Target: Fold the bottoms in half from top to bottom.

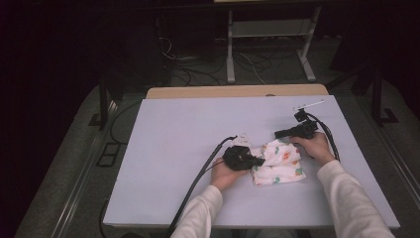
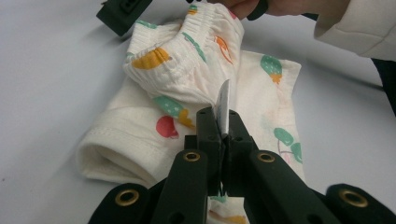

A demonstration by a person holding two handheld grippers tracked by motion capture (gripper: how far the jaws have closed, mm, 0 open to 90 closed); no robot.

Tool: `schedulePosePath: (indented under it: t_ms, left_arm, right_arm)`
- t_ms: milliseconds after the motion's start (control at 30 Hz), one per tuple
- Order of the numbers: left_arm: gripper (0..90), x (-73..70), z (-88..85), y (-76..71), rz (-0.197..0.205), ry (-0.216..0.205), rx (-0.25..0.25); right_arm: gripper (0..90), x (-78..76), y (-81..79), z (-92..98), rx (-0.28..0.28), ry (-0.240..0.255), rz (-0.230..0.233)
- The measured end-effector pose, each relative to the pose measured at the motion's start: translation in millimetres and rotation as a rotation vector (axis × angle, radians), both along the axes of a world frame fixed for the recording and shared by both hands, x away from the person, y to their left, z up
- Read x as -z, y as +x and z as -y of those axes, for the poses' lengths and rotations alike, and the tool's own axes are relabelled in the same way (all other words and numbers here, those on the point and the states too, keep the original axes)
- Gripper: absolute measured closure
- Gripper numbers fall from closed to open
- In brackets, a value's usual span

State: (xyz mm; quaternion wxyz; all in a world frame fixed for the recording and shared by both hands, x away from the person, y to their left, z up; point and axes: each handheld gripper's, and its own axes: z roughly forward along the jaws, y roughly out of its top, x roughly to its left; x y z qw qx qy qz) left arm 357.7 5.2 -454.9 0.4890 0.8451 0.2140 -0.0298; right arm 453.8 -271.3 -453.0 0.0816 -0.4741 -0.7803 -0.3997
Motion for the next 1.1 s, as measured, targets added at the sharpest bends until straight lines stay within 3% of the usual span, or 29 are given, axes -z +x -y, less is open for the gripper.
schedulePosePath:
  t_ms: [333,467,733,933,1100]
  left_arm:
    - [85.4,1.6,-2.1,-1.1,-0.009,-0.011,0.003]
    - [75.7,0.5,-2.6,-3.3,-0.001,-0.017,0.01]
    - [52.6,-2.1,-4.9,-7.2,0.02,-0.039,-0.04]
    - [41.9,-5.9,-10.9,-5.2,0.025,-0.037,-0.085]
    - [35.9,-8.5,-15.0,-2.9,0.006,-0.073,-0.11]
  right_arm:
    - [89.0,3.5,-1.8,-2.6,-0.035,0.026,-0.057]
    - [89.0,2.6,-4.3,-1.4,-0.045,0.054,-0.082]
    - [89.0,3.9,-9.6,-2.8,-0.071,0.082,-0.112]
    - [89.0,4.5,-13.7,-3.0,-0.082,0.097,-0.121]
    - [89.0,-0.3,-19.4,-1.4,-0.093,0.11,-0.126]
